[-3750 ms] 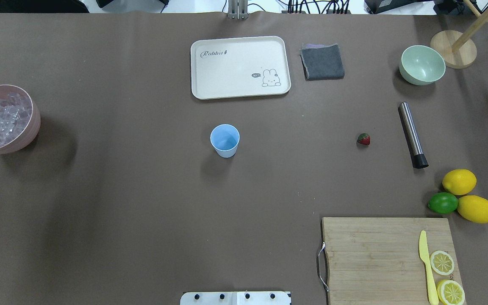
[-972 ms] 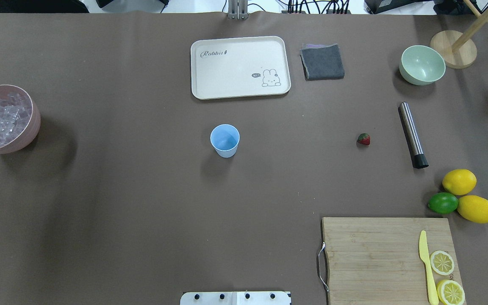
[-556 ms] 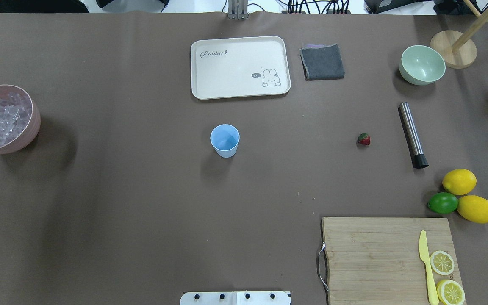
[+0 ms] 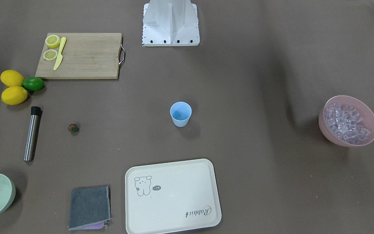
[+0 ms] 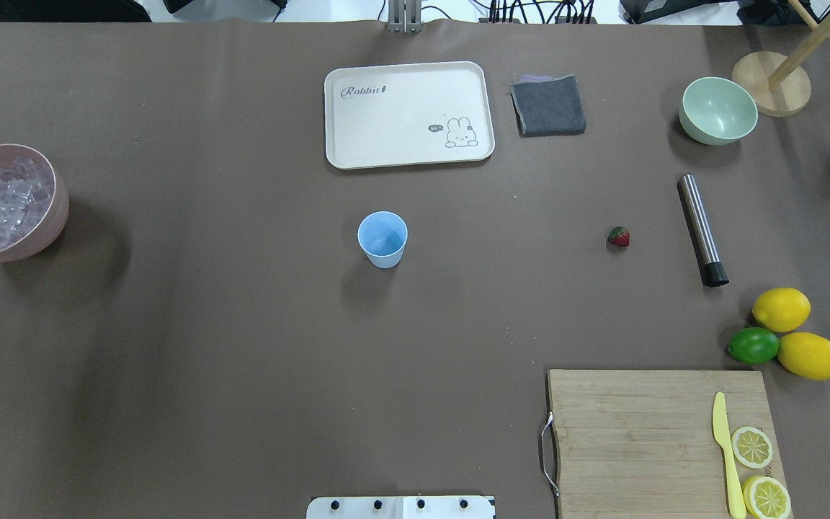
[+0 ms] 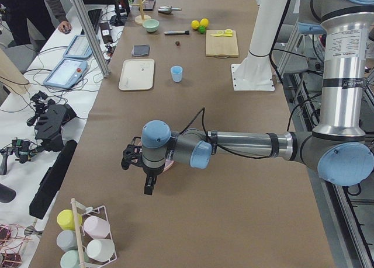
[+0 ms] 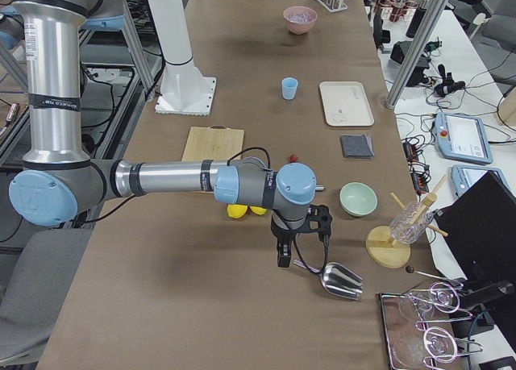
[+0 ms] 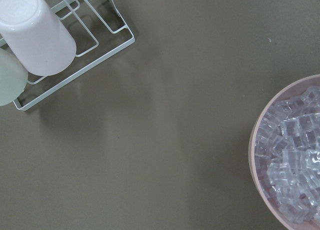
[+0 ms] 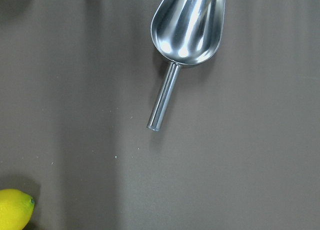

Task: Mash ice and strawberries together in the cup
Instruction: 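Bring the left gripper down over the pink bowl of ice cubes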

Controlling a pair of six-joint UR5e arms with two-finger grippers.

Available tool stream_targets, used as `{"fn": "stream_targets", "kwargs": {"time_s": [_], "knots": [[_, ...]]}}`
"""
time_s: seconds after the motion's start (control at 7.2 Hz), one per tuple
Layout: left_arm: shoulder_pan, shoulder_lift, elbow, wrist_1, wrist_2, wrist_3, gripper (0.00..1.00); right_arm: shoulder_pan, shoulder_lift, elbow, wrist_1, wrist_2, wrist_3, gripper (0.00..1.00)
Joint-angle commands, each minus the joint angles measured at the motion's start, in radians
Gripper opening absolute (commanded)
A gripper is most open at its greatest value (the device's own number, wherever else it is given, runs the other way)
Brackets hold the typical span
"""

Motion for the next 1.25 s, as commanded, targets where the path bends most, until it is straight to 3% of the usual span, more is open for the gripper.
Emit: {"fn": "stream_targets", "kwargs": {"time_s": [0.0,0.97,1.11], "knots": [[0.0,0.002,0.006,0.0,0.0,0.0,0.97,0.0,-0.001,0.004,0.0,0.0,0.0,1.0],[-0.003,0.002,0.0,0.002,-0.003,-0.003,0.97,0.0,-0.016,0.01,0.0,0.008,0.0,1.0],[-0.006,0.02,-0.009,-0.002,-0.05,-0.003,0.97,0.0,-0.016,0.014,0.0,0.013,0.0,1.0]]}}
